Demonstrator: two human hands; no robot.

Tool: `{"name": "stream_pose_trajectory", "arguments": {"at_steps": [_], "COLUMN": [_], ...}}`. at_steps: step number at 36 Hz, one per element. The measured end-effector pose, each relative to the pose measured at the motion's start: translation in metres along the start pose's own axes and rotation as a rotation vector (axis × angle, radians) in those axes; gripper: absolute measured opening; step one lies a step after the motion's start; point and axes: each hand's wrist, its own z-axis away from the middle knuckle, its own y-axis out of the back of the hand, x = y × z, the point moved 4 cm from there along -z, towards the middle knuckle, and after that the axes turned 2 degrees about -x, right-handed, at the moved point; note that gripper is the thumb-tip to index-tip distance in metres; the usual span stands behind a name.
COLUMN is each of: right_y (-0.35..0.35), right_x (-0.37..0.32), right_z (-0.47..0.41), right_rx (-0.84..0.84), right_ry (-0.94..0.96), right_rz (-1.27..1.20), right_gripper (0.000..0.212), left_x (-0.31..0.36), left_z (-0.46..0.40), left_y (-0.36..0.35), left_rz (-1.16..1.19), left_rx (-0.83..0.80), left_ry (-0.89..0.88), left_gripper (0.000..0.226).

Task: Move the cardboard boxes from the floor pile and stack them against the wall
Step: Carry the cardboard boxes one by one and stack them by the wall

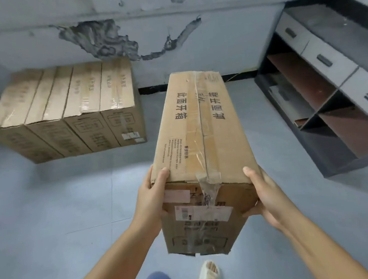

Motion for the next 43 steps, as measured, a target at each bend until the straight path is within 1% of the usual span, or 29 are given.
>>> {"name": "stream_pose_trajectory", "arguments": {"at_steps": [4,9,13,16,23,27,31,41,43], "right_y": [-0.014,-0.041,-0.07,-0.094,-0.145,-0.164,-0.174,-0.169,-0.166], "right_x": [-0.038,-0.075,-0.104,-0.128,-0.176,-0.198,-0.22,-0.284,-0.295], "right_z": [-0.051,-0.116,-0.171,-0.209,-0.291,-0.332,-0.376,-0.519,-0.552], "right_rx": [-0.059,-0.097,-0.076,-0.057,-0.037,-0.037,-0.057,-0.134,-0.153], "right_ry": [0.013,0.012,0.004,-0.02,-0.101,-0.109,-0.108,-0.112,-0.132], "right_rz": [0.042,0.056,0.048,0.034,0.006,-0.013,-0.022,0.002,0.023], "right_gripper": [0.035,0.034,0.034,0.031,0.035,0.036,0.036,0.038,0.041], "left_x": [0.021,0.048,0.074,0.1,0.16,0.186,0.213,0.252,0.258], "left_z": [-0.042,-0.109,-0.171,-0.219,-0.315,-0.357,-0.397,-0.518,-0.547], "left_y": [0.002,0.009,0.021,0.032,0.057,0.064,0.06,0.02,0.012], "left_rz": [0.024,0.018,0.041,0.018,-0.023,-0.038,-0.008,0.054,0.075], "left_rx": [0.065,0.091,0.087,0.071,0.087,0.098,0.1,0.188,0.221], "left_ry": [-0.011,-0.028,-0.017,0.001,0.023,0.025,-0.003,-0.008,-0.011], "left_gripper": [0.023,0.022,0.019,0.018,0.025,0.029,0.019,0.018,0.022]}}
